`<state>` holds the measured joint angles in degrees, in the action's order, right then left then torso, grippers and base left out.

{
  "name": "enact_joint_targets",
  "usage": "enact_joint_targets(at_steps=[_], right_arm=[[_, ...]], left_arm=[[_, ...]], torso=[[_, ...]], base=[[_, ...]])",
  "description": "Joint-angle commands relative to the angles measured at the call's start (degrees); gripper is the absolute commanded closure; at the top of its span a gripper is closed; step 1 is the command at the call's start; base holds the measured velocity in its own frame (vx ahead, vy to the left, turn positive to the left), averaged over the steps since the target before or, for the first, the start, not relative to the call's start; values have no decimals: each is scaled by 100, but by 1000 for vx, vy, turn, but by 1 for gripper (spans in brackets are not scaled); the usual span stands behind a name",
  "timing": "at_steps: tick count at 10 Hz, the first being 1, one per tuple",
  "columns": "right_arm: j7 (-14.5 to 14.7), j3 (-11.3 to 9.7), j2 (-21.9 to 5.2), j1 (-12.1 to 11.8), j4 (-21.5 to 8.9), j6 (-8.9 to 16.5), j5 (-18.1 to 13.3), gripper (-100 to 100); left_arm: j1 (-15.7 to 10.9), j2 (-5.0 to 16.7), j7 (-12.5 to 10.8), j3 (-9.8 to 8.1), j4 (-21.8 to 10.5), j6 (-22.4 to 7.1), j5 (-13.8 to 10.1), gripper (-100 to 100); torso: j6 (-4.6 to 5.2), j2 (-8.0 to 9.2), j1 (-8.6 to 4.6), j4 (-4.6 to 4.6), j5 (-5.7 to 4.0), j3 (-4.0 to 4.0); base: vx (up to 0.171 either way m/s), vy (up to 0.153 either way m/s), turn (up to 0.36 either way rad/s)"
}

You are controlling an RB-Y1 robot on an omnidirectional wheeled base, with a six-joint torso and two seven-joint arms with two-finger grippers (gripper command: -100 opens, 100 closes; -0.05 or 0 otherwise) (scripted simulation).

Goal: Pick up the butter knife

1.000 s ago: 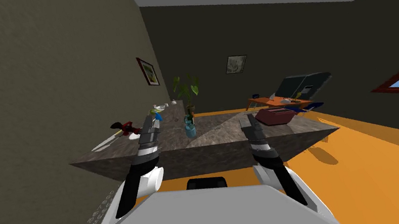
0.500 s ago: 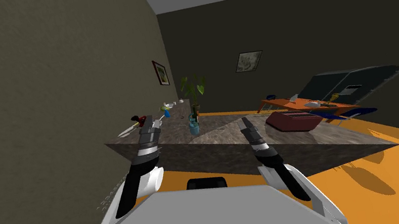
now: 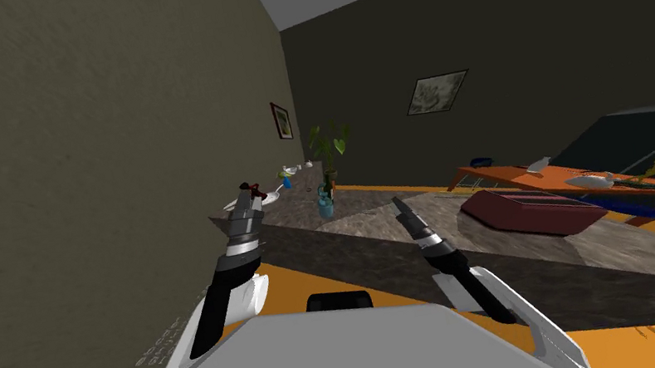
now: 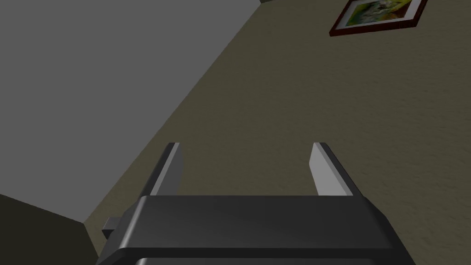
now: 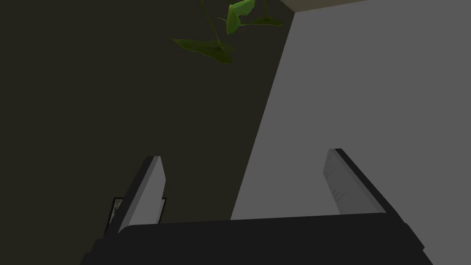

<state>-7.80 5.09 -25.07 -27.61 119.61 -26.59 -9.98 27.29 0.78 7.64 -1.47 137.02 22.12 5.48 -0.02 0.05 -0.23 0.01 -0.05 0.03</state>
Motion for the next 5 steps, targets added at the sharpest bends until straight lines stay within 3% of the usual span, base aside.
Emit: enact_joint_targets(at_steps=[1,5], right_arm=[[-38,5,-286,9,-225,67,-141,-100],[-85,-6,-921,4,-533,137,-337,-100]], left_arm=[[0,0,0,0,0,0,0,0],[2,0,0,-1,0,0,0,0]], torso=[[0,0,0,0,0,0],[7,-7,-2,-1,-1,-4]], base=[[-50,-55,443],[-32,-45,233]])
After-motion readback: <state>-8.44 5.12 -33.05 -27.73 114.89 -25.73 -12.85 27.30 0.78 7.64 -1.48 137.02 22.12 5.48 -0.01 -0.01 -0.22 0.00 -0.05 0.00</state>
